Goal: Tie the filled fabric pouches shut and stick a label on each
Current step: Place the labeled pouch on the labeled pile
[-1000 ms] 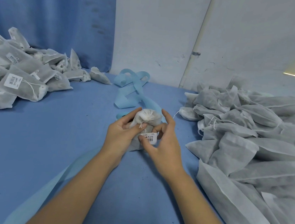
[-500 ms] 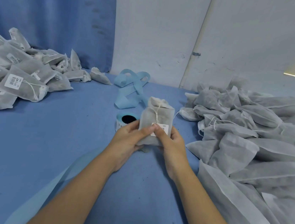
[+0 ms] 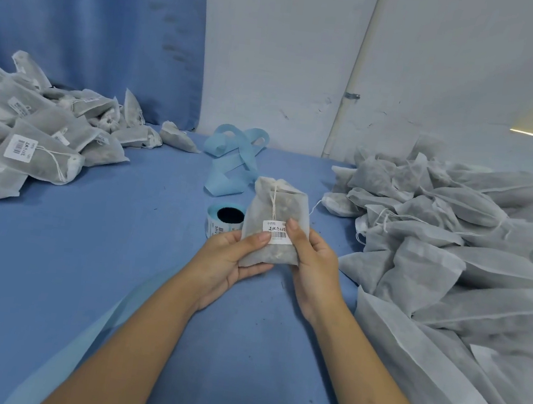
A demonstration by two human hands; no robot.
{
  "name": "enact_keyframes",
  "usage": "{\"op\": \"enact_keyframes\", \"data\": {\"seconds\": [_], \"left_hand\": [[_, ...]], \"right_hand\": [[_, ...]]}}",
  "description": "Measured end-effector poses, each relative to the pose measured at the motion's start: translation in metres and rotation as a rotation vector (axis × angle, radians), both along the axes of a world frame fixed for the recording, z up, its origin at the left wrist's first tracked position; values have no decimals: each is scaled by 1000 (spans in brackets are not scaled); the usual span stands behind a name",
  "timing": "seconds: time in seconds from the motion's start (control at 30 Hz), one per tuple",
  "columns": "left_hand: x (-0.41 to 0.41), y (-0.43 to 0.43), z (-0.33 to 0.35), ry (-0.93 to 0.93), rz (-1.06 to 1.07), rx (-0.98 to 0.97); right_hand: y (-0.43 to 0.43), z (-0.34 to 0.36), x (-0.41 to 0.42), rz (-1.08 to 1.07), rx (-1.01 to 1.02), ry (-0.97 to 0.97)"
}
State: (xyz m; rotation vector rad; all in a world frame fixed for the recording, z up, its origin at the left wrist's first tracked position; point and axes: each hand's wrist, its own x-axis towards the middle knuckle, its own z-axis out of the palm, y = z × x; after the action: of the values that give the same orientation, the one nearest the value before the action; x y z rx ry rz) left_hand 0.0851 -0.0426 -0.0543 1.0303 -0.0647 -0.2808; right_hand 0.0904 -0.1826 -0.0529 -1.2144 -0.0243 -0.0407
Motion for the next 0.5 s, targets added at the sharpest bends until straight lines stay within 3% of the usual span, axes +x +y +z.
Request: {"op": "enact_keyframes", "data": {"seconds": [0.1,0.23,0.27,0.37,0.4,0.5], "left_hand": [[1,3,2,-12,33,38],[-2,4,8,-49,162,327],[0,4,11,-61,241,259],[9,12,25,-129,364,-388],[10,16,29,-137,364,-513],[7,12,29,-115,329,-492]], "right_hand": [[0,0,0,9,26,12],[-1,-1,3,-44,50,54],[-2,-1,4,-59,50,70],[-6,-1,4,-76,59,105],[-5,-2,4,-72,54,107],[-6,-4,6,-57,45,108]]}}
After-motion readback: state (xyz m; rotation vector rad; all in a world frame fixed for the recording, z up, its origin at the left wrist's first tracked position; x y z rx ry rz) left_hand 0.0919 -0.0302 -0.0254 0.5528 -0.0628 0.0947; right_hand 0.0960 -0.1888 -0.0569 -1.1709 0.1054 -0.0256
